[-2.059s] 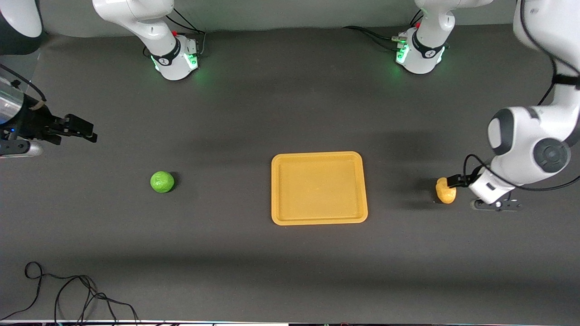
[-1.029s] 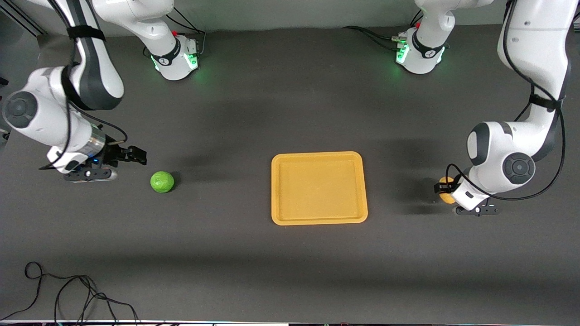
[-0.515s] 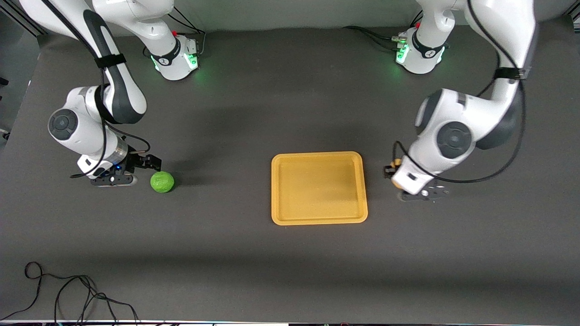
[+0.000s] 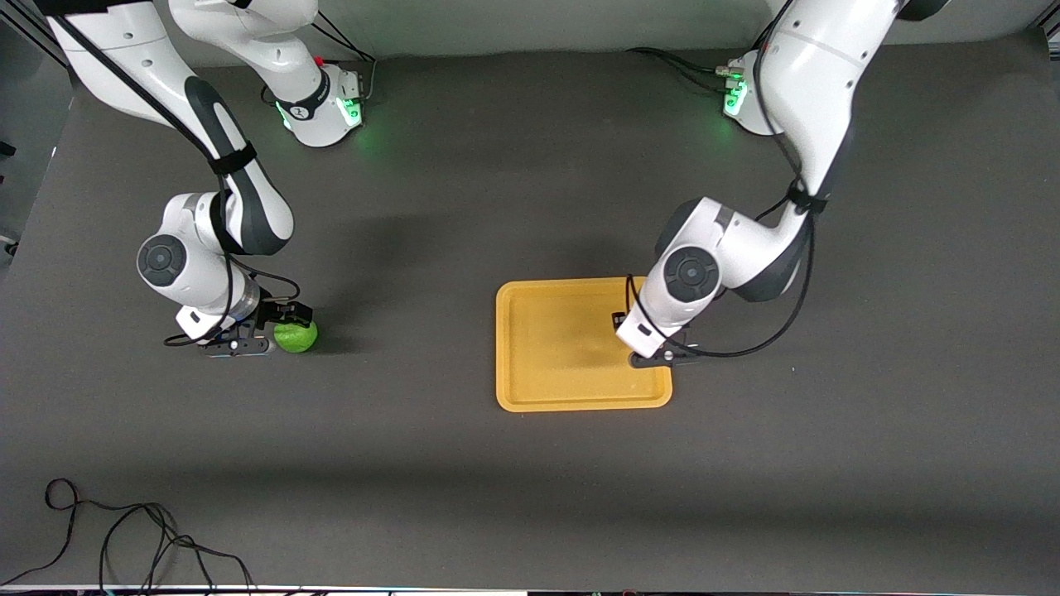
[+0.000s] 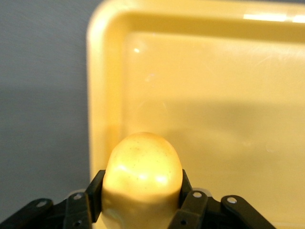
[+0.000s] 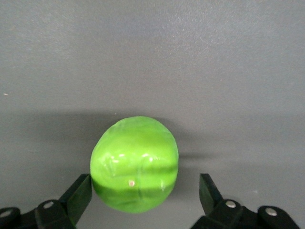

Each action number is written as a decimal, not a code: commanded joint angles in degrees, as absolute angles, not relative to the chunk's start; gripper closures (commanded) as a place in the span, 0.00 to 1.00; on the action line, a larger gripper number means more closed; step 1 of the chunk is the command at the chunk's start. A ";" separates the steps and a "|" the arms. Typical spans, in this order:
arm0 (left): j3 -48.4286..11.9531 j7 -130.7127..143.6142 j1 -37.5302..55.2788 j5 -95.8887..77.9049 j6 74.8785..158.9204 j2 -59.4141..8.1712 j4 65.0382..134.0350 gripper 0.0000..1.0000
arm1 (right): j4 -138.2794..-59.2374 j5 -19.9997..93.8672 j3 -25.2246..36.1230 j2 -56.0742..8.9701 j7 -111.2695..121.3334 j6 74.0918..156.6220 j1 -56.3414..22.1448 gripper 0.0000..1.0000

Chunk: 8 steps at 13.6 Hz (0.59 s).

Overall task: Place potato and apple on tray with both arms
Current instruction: 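Carry the potato toward the tray while the right gripper reaches the apple, then lower the potato onto the tray while the right gripper grasps the apple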

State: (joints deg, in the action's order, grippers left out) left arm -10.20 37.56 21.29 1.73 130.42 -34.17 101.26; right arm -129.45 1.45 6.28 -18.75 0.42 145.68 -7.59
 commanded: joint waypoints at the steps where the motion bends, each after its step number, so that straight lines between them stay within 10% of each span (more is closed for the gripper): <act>1: -9.49 39.46 22.24 2.64 129.64 -34.63 99.23 0.75 | -128.32 1.58 6.15 -20.03 -0.79 146.86 -7.38 0.01; 4: -9.49 39.55 22.24 4.57 129.64 -35.94 98.79 0.68 | -127.97 3.51 6.15 -21.36 -0.70 148.89 -7.47 0.16; 8: -9.40 39.46 22.24 5.79 129.64 -37.00 98.09 0.00 | -126.48 3.51 5.89 -20.22 -0.88 147.92 -7.91 0.46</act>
